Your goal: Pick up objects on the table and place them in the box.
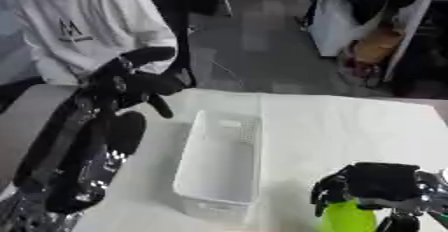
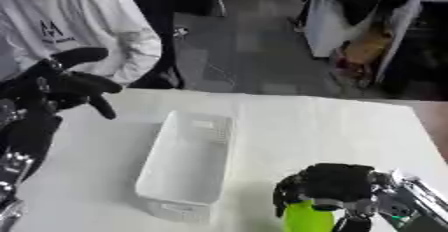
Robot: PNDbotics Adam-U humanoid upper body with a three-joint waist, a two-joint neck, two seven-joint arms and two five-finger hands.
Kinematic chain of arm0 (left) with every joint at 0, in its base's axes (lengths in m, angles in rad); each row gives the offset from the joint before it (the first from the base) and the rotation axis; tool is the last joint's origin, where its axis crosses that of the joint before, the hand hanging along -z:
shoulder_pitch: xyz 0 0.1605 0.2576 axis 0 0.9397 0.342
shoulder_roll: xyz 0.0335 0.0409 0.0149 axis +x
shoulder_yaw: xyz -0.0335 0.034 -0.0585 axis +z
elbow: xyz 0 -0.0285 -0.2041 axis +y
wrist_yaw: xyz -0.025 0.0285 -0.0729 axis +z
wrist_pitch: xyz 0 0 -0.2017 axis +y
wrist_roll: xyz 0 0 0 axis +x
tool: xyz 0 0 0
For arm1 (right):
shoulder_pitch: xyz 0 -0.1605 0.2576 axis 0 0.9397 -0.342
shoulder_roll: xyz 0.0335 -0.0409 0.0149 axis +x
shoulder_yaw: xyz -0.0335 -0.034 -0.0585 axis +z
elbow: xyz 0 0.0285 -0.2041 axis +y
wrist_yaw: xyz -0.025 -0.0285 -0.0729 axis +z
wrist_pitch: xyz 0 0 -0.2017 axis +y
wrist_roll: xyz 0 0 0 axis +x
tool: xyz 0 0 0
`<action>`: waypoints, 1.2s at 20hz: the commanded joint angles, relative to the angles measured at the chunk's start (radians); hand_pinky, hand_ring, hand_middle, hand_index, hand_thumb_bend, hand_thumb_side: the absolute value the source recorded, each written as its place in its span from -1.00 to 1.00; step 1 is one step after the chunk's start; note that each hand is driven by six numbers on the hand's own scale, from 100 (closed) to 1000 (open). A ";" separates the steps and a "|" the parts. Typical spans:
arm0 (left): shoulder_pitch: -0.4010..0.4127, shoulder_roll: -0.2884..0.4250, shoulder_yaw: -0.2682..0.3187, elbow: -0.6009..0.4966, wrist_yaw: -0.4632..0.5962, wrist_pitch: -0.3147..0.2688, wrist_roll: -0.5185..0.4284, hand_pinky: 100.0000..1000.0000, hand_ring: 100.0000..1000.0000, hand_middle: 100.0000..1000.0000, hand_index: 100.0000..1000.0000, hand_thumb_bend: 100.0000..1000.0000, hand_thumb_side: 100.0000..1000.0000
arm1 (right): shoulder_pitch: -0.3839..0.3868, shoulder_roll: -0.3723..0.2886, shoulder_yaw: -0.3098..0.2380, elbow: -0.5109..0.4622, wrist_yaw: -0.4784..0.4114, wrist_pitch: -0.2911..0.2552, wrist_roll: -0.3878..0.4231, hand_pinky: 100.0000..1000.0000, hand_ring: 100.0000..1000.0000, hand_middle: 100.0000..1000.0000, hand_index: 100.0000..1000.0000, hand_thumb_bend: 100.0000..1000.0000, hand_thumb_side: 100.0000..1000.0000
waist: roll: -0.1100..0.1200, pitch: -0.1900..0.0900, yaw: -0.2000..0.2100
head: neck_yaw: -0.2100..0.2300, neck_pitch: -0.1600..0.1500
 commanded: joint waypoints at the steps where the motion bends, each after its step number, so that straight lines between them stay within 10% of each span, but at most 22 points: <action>1: -0.016 0.008 0.002 -0.016 -0.003 -0.002 -0.004 -0.11 0.28 0.74 0.41 -0.72 0.59 | -0.005 -0.011 -0.013 -0.008 -0.076 -0.052 -0.076 -1.00 -1.00 -1.00 -0.80 -0.23 -0.87 | 0.004 -0.013 0.000 | 0.006 -0.012; 7: -0.015 0.008 0.003 -0.016 -0.003 -0.002 -0.004 -0.11 0.28 0.74 0.41 -0.72 0.60 | 0.006 -0.016 -0.017 0.002 -0.132 -0.106 -0.214 -1.00 -1.00 -1.00 -0.96 -0.38 -0.92 | 0.004 -0.014 -0.001 | 0.016 -0.006; 24: -0.014 0.011 0.005 -0.016 -0.001 0.000 0.008 -0.10 0.29 0.74 0.41 -0.71 0.58 | -0.096 -0.099 -0.063 -0.167 -0.322 -0.048 -0.190 -1.00 -1.00 -1.00 -0.98 -0.35 -0.94 | -0.009 -0.022 0.001 | 0.079 0.057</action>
